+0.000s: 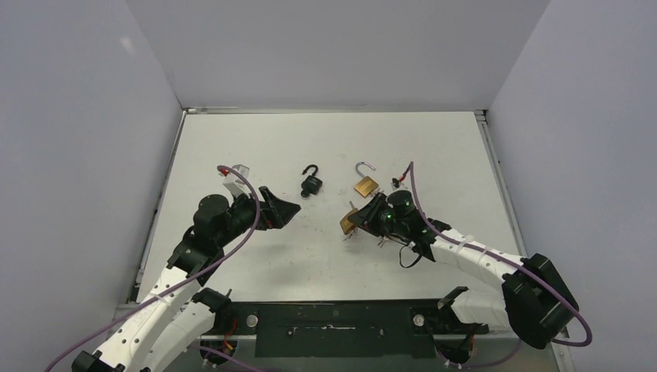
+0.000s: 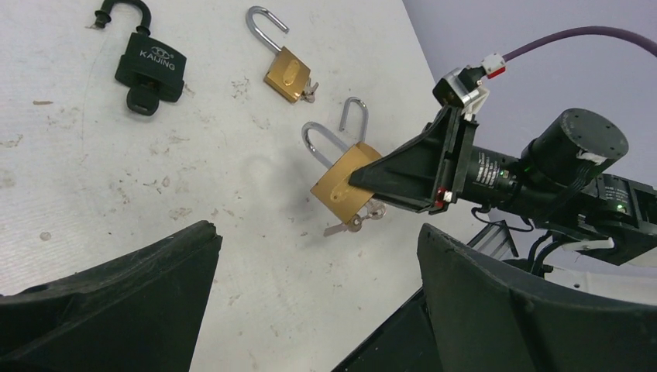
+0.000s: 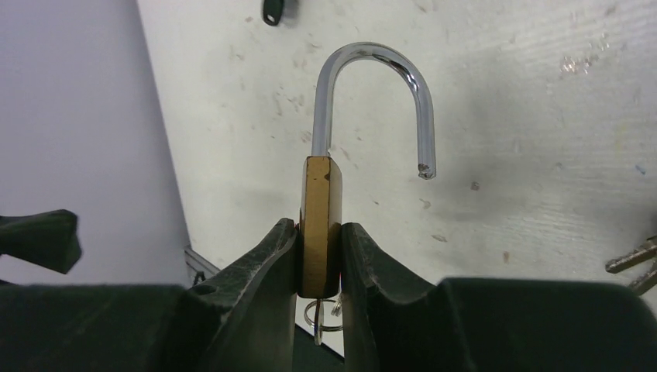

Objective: Unlock with the key

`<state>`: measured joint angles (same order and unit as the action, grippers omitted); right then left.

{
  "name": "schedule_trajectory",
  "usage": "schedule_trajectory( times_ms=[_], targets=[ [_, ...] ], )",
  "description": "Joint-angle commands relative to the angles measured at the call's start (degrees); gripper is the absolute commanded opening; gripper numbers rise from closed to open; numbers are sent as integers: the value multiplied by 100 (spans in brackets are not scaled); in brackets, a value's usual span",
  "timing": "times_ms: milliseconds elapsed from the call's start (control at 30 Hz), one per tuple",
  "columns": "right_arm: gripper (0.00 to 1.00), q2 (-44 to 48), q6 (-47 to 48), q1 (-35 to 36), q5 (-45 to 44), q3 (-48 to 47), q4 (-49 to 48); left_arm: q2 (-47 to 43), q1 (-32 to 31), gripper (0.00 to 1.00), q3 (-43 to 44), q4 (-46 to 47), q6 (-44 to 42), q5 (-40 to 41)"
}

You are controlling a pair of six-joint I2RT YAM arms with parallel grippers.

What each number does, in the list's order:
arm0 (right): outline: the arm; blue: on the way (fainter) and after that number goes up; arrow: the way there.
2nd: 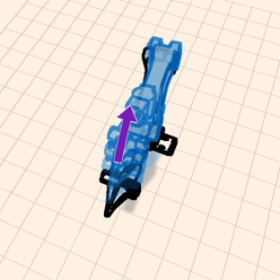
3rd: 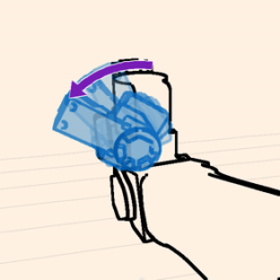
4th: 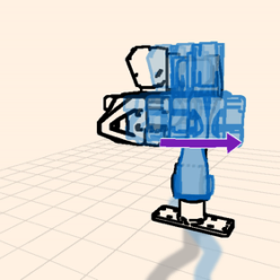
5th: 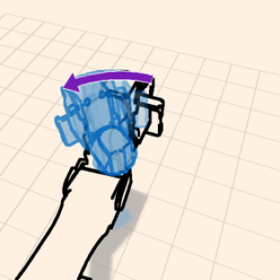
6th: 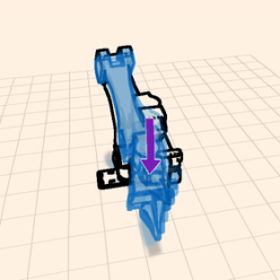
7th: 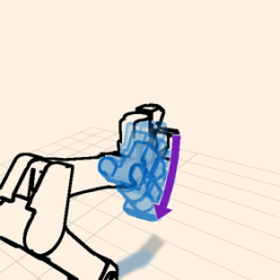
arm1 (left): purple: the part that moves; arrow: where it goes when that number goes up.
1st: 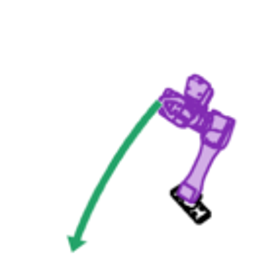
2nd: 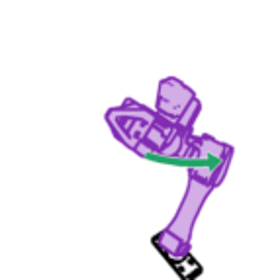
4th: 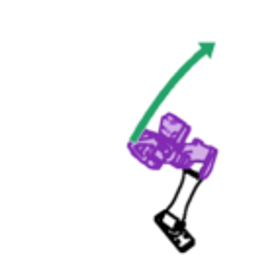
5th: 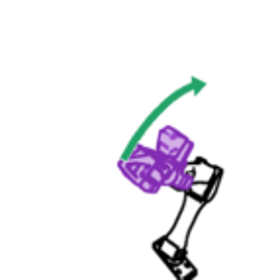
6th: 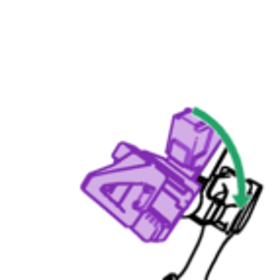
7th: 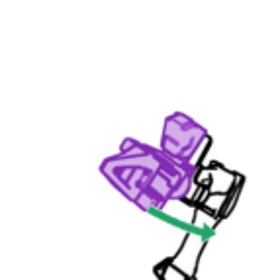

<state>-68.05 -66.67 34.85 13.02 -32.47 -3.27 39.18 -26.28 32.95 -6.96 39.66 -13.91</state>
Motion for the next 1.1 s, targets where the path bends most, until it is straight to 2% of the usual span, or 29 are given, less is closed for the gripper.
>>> schedule_trajectory(
  times_ms=[0,233,300,467,500,633,733,900,1067],
  targets=[
    [0,-181,-173,247,-378,200,-1067,41,5,96,289,-125,-73,-48],
    [0,-896,-611,435,-137,571,-2010,16,9,96,380,-322,-81,3],
    [4,-1147,-749,439,16,663,-2389,31,9,96,436,-422,-73,43],
    [29,-1741,-821,452,292,573,-2799,159,9,96,731,-1137,-59,301],
    [37,-1790,-772,462,291,486,-2715,191,10,97,816,-1341,-49,405],
    [71,-1671,-432,481,18,157,-1860,431,9,97,1236,-2181,-131,834],
    [84,-1351,-82,450,-264,-7,-1168,544,9,97,1491,-2684,-337,1180],
    [99,-791,780,435,-1223,-573,719,459,9,97,1752,-3147,-687,1742],
    [100,118,1354,362,-2331,-824,2217,312,9,97,1960,-3343,-958,2268]
  ],
)
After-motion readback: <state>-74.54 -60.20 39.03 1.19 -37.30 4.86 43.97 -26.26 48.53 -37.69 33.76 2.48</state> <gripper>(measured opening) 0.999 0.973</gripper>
